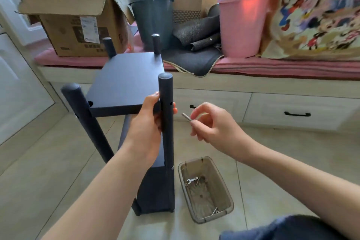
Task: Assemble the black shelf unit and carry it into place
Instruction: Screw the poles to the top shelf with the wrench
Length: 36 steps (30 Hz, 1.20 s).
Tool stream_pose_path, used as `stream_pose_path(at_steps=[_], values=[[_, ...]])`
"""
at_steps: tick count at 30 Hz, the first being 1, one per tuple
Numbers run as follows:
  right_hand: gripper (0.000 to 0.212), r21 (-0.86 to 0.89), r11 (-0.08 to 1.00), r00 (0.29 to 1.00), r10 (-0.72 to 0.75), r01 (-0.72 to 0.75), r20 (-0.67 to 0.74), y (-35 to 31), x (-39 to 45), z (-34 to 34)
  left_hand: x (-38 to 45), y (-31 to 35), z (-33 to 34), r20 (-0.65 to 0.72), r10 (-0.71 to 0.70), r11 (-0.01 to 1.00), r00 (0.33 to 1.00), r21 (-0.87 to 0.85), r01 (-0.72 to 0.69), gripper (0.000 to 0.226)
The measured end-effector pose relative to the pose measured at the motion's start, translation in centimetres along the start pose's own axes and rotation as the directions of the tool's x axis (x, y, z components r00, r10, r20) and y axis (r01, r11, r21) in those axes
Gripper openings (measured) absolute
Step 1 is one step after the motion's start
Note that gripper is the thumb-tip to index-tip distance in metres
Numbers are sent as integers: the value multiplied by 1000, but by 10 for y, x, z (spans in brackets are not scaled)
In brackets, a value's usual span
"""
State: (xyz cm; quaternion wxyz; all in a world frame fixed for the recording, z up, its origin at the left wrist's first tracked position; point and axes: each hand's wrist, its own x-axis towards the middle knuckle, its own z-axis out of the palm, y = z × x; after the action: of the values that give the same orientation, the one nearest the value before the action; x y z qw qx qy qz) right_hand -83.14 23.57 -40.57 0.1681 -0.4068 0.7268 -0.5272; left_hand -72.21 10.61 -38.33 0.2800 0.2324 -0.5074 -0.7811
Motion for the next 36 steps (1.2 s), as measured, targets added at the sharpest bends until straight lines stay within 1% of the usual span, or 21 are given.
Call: stream_pose_path(at_steps=[2,6,7,9,12,16,19,23,25,27,28,32,36], values=[[12,11,998,996,-59,60,-65,-30,-11,-7,-3,2,-1,-2,-13,1000,1000,-8,13,27],[10,15,985,980,-171,173,-101,-67,-20,-3,-10,9,-6,11,-53,998,999,-37,53,51],[10,41,983,978,-176,181,-109,-70,-20,0,-11,10,-7,14,-61,997,998,-43,61,54],[11,89,978,976,-177,188,-128,-70,-23,8,-13,11,-11,2,-66,996,998,-67,66,51],[13,161,967,973,-175,199,-152,-57,-30,17,-13,9,-17,9,-57,996,998,-75,58,50],[10,209,948,965,-209,239,-156,-48,-24,15,-11,12,-24,49,-42,998,998,-46,45,59],[10,237,942,968,-213,240,-131,-46,-20,14,-11,11,-26,59,-31,998,998,-61,34,59],[7,263,935,968,-203,237,-149,-46,-19,14,-10,10,-25,51,-13,995,999,-93,18,56],[12,286,930,968,-194,233,-157,-46,-18,16,-10,10,-25,48,-17,994,999,-104,22,58],[19,293,929,970,-185,225,-159,-47,-18,19,-10,9,-25,56,-21,994,998,-107,27,61],[19,287,931,970,-184,224,-159,-47,-18,20,-11,9,-25,63,-19,994,998,-106,26,62],[11,254,938,966,-197,235,-166,-44,-13,23,-13,9,-24,68,-6,995,998,-94,12,64],[11,241,940,964,-202,240,-172,-45,-11,23,-14,7,-23,48,2,997,999,-73,2,63]])
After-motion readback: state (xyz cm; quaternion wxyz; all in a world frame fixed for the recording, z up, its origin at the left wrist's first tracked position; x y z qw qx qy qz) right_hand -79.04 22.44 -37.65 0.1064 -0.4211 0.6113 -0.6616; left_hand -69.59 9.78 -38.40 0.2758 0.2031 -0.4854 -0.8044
